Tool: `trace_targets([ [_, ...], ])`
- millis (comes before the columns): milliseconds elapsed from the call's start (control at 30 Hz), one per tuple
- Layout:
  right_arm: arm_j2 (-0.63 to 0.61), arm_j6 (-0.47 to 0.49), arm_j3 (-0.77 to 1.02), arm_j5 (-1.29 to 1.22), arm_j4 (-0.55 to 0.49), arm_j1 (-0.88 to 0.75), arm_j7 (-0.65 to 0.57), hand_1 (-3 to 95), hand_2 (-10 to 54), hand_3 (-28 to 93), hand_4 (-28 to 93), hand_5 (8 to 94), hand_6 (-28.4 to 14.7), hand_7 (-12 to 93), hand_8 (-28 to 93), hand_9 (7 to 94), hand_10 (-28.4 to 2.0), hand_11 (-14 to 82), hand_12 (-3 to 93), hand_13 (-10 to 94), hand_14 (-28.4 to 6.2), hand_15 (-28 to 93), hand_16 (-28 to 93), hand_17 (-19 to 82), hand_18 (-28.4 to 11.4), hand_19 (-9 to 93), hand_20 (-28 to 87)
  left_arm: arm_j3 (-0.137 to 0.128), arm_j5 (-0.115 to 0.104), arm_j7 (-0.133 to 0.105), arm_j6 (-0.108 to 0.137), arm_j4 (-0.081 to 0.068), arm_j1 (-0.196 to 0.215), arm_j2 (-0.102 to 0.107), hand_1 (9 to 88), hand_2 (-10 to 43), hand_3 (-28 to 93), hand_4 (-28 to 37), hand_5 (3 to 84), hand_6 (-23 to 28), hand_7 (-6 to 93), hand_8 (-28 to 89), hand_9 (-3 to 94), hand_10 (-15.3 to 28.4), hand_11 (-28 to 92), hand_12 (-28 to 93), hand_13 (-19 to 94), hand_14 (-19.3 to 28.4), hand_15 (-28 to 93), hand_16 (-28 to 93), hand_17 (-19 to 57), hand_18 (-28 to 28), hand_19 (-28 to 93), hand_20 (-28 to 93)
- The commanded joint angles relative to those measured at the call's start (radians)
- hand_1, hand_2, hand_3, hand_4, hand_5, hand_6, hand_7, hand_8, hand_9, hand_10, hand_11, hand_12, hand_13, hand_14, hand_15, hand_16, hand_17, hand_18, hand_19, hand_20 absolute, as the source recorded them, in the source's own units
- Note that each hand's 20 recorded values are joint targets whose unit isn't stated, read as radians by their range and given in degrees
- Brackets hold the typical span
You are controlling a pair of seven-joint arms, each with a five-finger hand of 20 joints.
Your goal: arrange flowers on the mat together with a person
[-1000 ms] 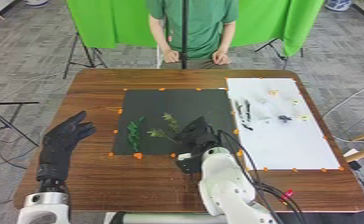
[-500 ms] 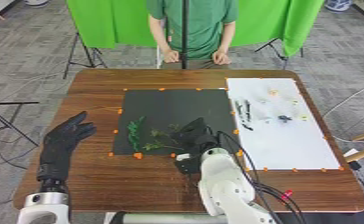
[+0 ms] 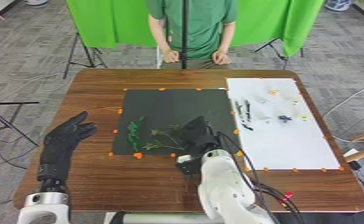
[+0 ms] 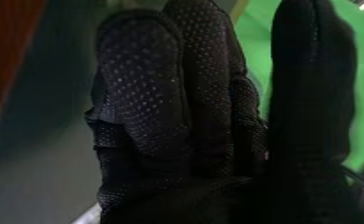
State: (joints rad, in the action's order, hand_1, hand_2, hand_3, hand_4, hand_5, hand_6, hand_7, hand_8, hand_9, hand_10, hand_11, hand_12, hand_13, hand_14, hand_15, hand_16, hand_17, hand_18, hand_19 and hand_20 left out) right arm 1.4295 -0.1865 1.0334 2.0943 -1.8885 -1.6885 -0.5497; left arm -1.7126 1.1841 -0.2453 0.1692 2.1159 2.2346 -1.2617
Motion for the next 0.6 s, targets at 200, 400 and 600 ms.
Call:
trace_targets([
  [200, -0.019, 0.101, 0.019, 0.078, 0.007, -0.054, 0.073, 37.0, -9.5, 63, -14, 74.7, -2.2, 19, -6, 88.0, -13.3, 14.8, 17.8, 94, -4.3, 43, 27, 46, -20.8, 72, 39, 0.000, 0.004, 0.012, -0.017, -0.004, 0.010, -0.006, 25.8, -0.4, 71, -21.6, 46.9, 4.0, 9.5, -6, 50.2, 14.6, 18, 13, 45, 17.8, 21, -3, 15.6, 13.6, 16, 21],
  [400, -0.032, 0.125, -0.004, 0.041, -0.013, -0.064, 0.097, 31.6, -9.5, 62, -12, 68.2, -4.1, 21, -3, 83.9, -15.0, 12.3, 16.3, 94, -4.6, 47, 26, 45, -20.9, 73, 39, -0.001, 0.003, 0.010, -0.015, -0.002, 0.015, -0.008, 25.7, -0.4, 71, -21.5, 46.9, 3.9, 9.6, -6, 50.1, 14.6, 18, 13, 45, 17.7, 21, -3, 15.6, 13.6, 16, 21],
  [600, -0.042, 0.126, -0.019, 0.020, -0.023, -0.073, 0.140, 25.9, -5.7, 62, -12, 58.6, -6.0, 19, -3, 81.8, -16.9, 11.2, 15.8, 94, -5.1, 48, 25, 44, -21.4, 73, 39, -0.001, 0.002, 0.010, -0.016, -0.004, 0.012, -0.008, 25.8, -0.4, 70, -21.7, 46.7, 3.9, 9.7, -6, 50.1, 14.6, 18, 13, 45, 17.7, 21, -3, 15.6, 13.6, 16, 21],
])
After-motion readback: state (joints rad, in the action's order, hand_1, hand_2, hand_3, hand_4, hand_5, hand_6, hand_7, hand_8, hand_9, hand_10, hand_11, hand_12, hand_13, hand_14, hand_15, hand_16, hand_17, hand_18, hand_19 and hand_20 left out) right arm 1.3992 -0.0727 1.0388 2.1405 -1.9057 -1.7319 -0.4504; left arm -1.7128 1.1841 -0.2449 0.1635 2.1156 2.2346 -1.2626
